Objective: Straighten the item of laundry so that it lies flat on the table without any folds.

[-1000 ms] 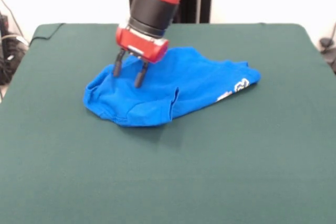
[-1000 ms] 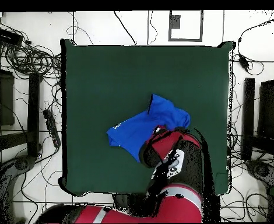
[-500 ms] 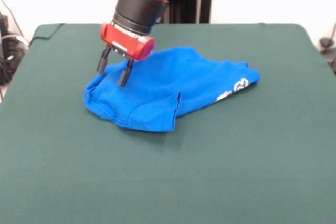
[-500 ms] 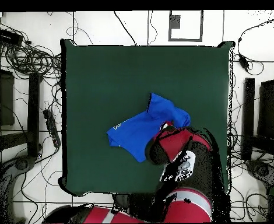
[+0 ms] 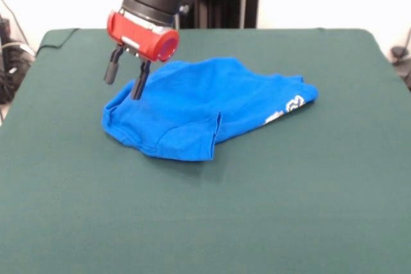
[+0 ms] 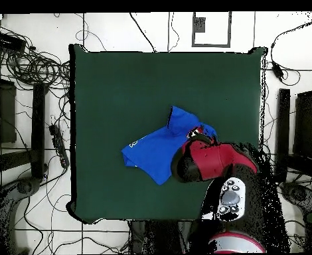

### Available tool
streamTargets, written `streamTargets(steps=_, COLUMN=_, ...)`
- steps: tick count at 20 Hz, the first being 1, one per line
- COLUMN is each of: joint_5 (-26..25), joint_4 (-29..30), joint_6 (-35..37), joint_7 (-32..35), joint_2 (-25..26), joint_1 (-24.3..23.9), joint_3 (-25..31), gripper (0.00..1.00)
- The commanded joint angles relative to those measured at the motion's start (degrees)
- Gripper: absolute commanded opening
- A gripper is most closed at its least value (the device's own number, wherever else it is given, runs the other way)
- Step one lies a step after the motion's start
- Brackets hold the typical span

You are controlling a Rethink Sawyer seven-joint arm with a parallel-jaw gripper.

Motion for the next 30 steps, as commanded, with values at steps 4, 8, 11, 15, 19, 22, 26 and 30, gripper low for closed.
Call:
streamTargets(steps=4, joint_5=6.4, joint_4=4.6, joint_6=10.0, joint_7=-6.9, joint_2=-4.3, joint_1=-3.5, joint_3=18.6, gripper=1.0)
streamTargets(steps=8, joint_5=7.4, joint_4=3.5, joint_6=11.5, joint_7=-5.7, joint_2=-3.8, joint_1=-2.1, joint_3=19.5, gripper=1.0)
streamTargets(steps=11, joint_5=8.0, joint_4=1.8, joint_6=12.7, joint_7=-2.6, joint_2=-2.9, joint_1=1.0, joint_3=17.3, gripper=1.0)
streamTargets(steps=15, joint_5=8.5, joint_4=-0.5, joint_6=14.3, joint_7=0.1, joint_2=-1.0, joint_1=4.6, joint_3=14.3, gripper=1.0)
streamTargets(steps=19, joint_5=10.2, joint_4=-1.6, joint_6=14.8, joint_7=1.9, joint_2=1.4, joint_1=6.4, joint_3=13.9, gripper=1.0)
streamTargets(steps=22, joint_5=11.1, joint_4=-1.7, joint_6=14.1, joint_7=2.2, joint_2=2.7, joint_1=6.6, joint_3=14.0, gripper=1.0)
streamTargets(steps=26, joint_5=11.6, joint_4=-2.0, joint_6=12.6, joint_7=2.1, joint_2=4.3, joint_1=7.0, joint_3=13.2, gripper=1.0)
streamTargets(steps=30, joint_5=10.4, joint_4=-3.9, joint_6=12.9, joint_7=1.9, joint_2=5.9, joint_1=8.0, joint_3=10.8, gripper=1.0)
